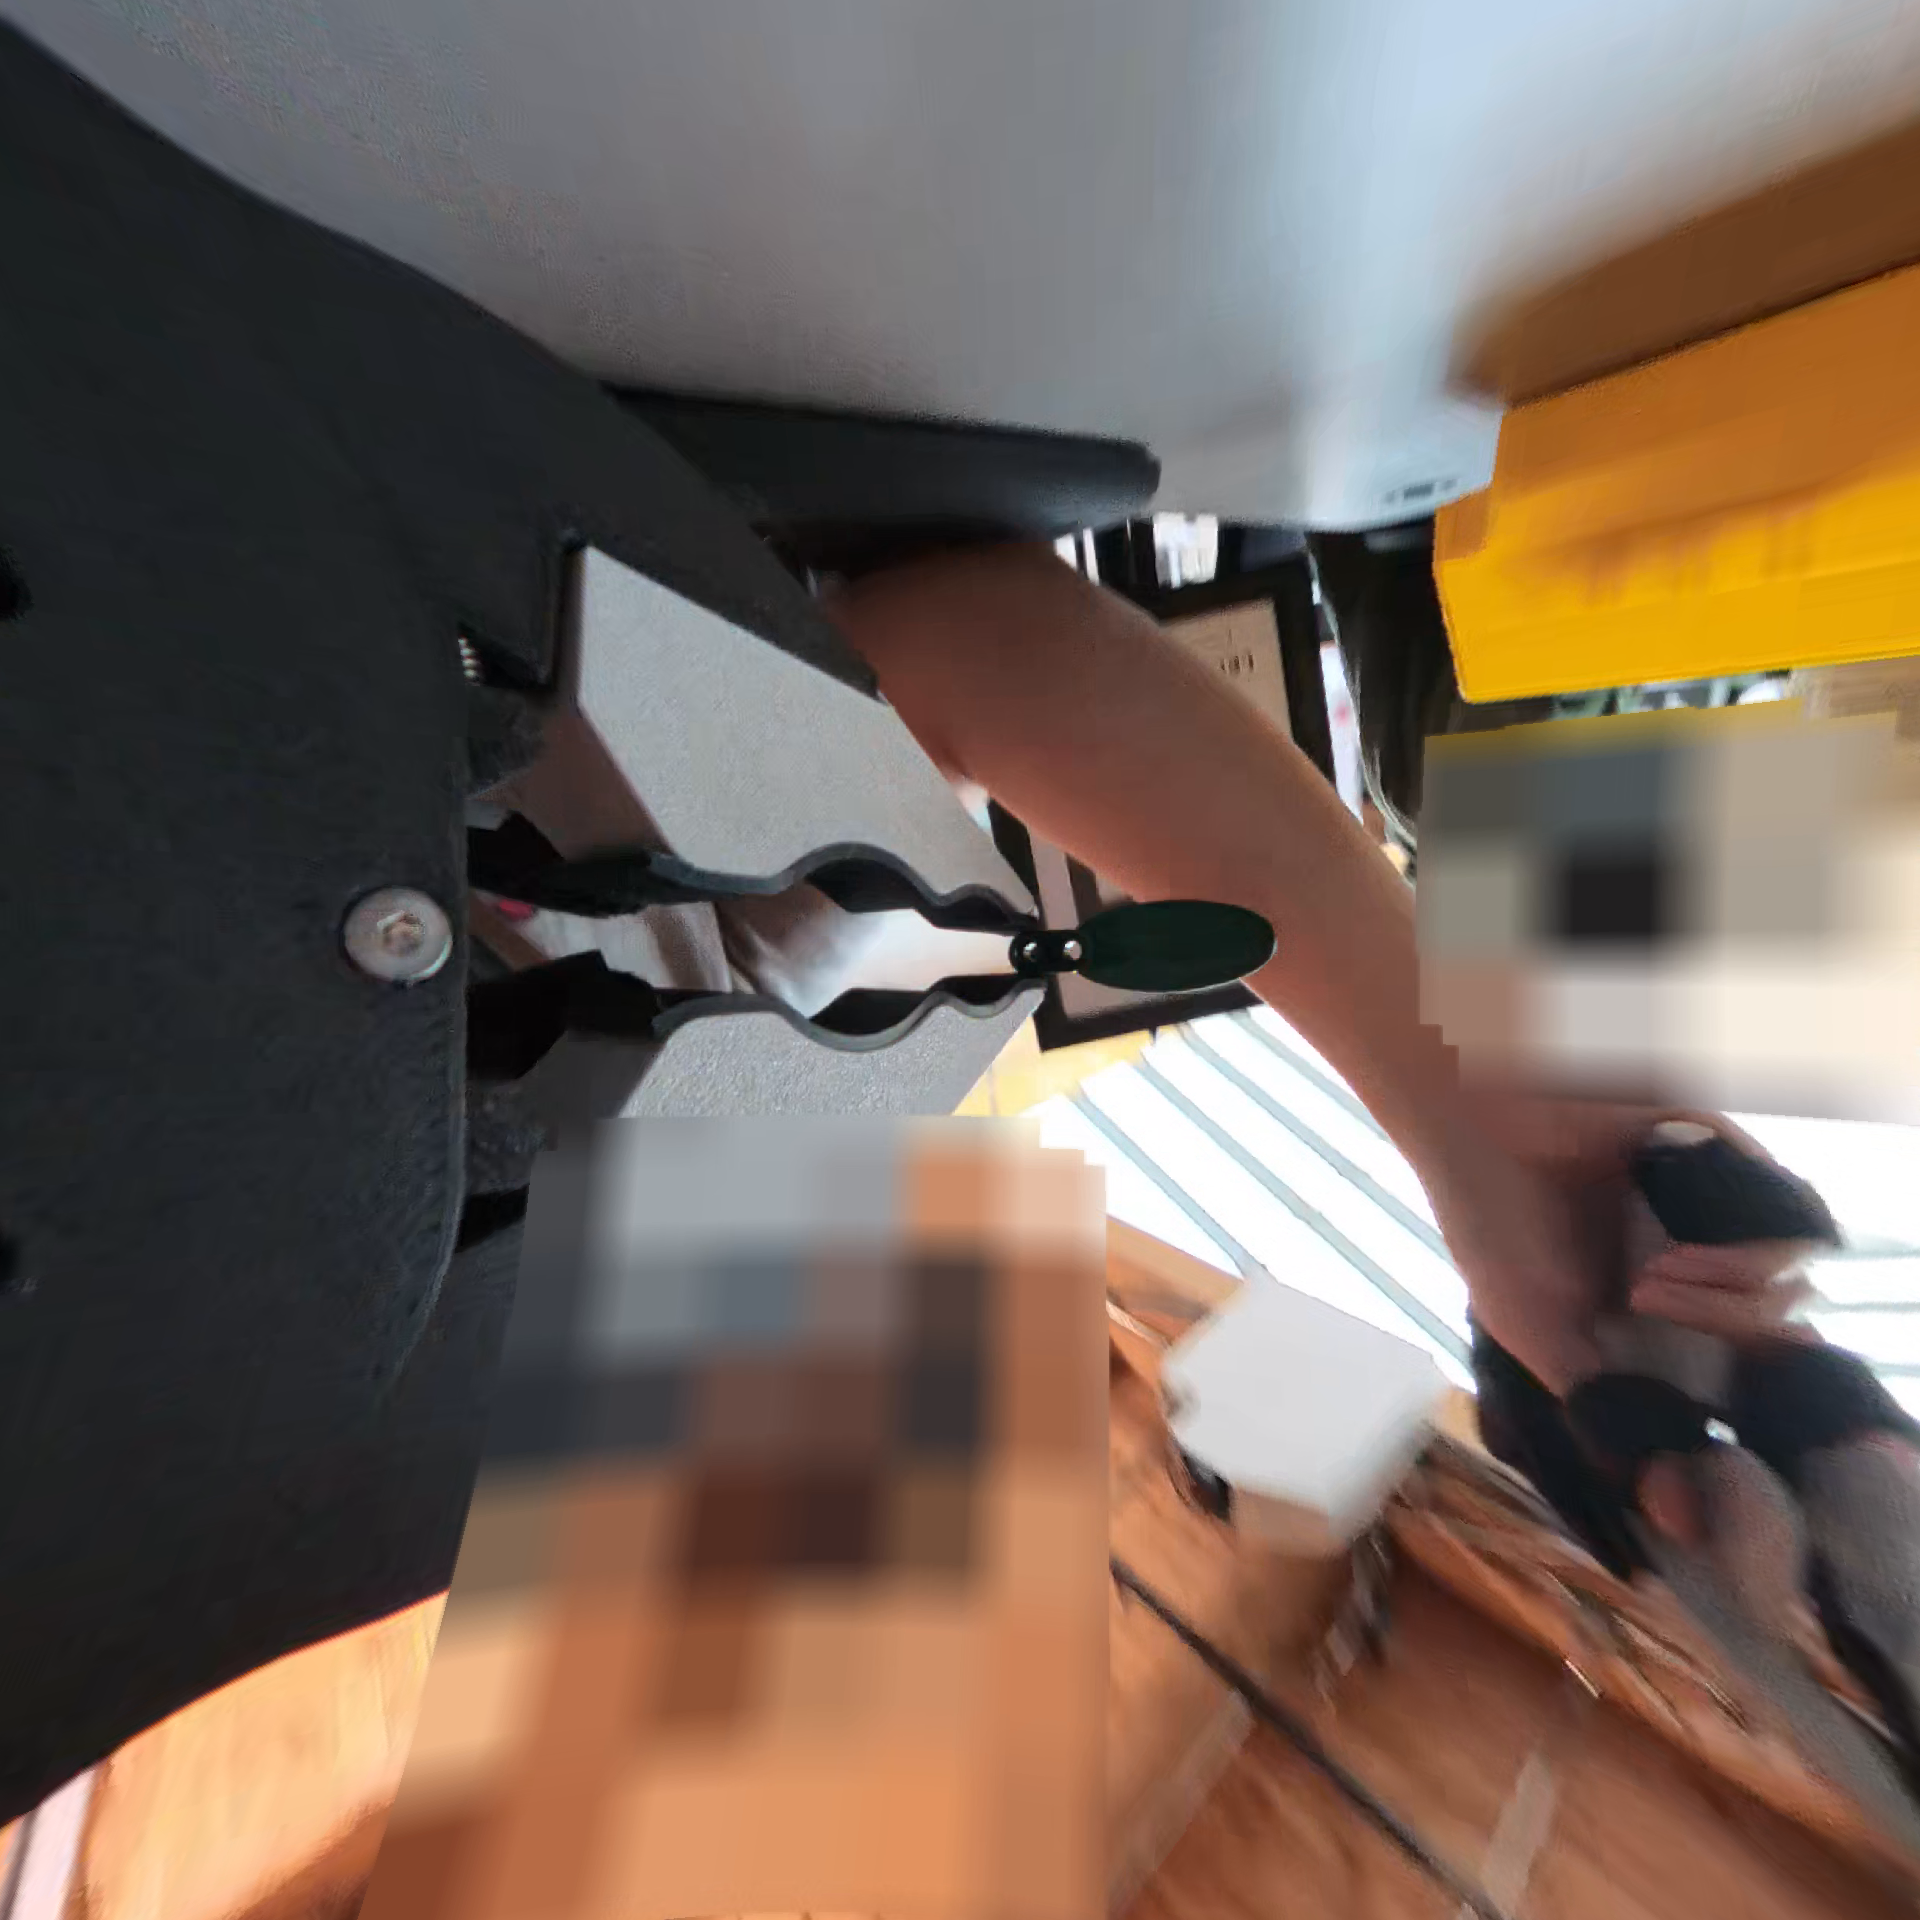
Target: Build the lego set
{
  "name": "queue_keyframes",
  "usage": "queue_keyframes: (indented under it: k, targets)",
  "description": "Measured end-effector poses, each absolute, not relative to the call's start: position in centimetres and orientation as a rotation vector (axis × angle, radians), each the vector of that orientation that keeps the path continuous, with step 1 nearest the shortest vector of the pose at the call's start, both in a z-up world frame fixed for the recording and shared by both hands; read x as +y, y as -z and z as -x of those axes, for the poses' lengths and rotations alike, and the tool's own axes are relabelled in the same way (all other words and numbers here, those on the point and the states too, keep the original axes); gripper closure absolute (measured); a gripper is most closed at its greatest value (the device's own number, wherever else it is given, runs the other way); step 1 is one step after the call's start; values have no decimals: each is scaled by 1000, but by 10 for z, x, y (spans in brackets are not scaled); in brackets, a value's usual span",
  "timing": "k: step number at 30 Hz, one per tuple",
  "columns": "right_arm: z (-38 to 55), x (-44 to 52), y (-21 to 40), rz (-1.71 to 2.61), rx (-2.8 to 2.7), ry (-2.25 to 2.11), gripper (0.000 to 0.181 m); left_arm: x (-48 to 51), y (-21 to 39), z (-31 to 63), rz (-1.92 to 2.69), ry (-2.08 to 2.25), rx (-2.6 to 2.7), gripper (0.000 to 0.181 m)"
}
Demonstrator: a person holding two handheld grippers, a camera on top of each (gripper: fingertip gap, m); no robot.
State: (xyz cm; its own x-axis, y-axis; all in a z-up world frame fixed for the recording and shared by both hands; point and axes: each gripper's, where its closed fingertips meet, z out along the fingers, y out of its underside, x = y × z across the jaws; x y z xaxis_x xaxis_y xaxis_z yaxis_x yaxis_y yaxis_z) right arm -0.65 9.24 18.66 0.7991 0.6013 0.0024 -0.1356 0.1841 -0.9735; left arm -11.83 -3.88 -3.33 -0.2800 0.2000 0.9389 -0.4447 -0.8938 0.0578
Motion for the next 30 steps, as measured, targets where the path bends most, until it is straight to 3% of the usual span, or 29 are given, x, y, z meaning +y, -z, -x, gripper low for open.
queue_keyframes:
  k: [1,8,19,30]
  targets:
    - [7,91,-188,1281,-434,-550,175,-41,37,116,-1561,-2210,-227,176]
    - [16,89,-189,1284,-465,-564,175,-50,70,114,-1795,-2094,-329,175]
    - [22,86,-190,1283,-495,-541,175,-50,137,141,-2170,-1570,-372,176]
    - [19,73,-201,1222,-500,-583,175,-60,153,156,-2255,-1309,-410,175]
